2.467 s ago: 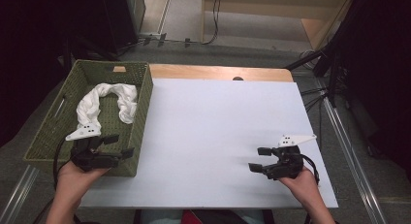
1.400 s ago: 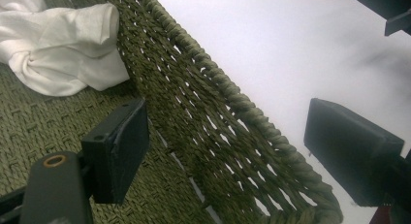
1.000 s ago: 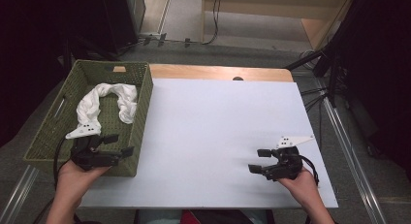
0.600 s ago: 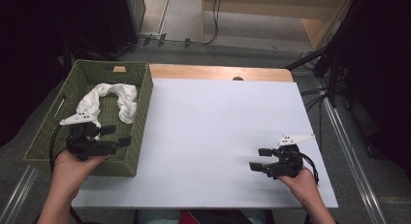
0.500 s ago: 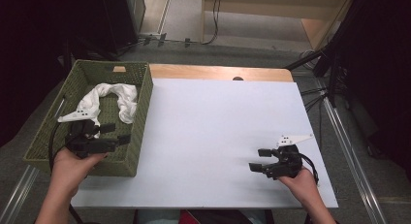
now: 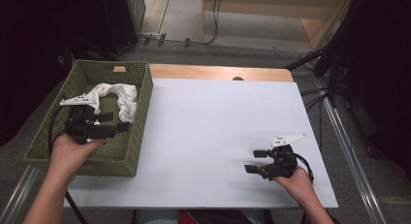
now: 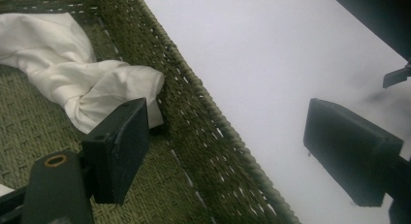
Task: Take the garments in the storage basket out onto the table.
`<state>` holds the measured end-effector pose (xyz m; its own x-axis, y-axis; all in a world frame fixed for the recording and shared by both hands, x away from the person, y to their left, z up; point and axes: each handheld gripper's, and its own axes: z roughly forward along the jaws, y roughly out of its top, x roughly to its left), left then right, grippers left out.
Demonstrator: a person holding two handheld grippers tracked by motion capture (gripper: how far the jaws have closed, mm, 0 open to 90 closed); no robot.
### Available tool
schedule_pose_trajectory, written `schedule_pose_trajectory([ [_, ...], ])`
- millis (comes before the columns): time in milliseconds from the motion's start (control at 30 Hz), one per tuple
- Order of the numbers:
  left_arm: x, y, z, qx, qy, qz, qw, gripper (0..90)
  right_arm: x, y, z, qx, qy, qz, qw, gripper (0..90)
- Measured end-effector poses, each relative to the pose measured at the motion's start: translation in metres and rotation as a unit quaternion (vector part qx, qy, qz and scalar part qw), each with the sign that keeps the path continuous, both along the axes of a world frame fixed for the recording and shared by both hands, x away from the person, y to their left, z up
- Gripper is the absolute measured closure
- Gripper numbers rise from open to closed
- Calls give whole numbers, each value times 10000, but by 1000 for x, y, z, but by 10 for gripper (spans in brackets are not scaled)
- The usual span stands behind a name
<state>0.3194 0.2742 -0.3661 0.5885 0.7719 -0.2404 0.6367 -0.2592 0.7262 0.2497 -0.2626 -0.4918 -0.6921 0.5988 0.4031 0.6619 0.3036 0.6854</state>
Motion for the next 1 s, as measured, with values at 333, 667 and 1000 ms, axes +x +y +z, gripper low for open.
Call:
schedule_pose_trajectory([
  [333, 15, 11, 6, 127, 3, 92, 9999, 171, 3, 0, 0, -7, -18, 7, 10000, 169],
  [667, 32, 17, 6, 222, 62, 87, 9997, 171, 3, 1, -1, -32, 1, 23, 10000, 170],
  [1000, 53, 18, 7, 233, 66, -15, 9997, 169, 4, -1, -2, 21, 20, -27, 10000, 169],
])
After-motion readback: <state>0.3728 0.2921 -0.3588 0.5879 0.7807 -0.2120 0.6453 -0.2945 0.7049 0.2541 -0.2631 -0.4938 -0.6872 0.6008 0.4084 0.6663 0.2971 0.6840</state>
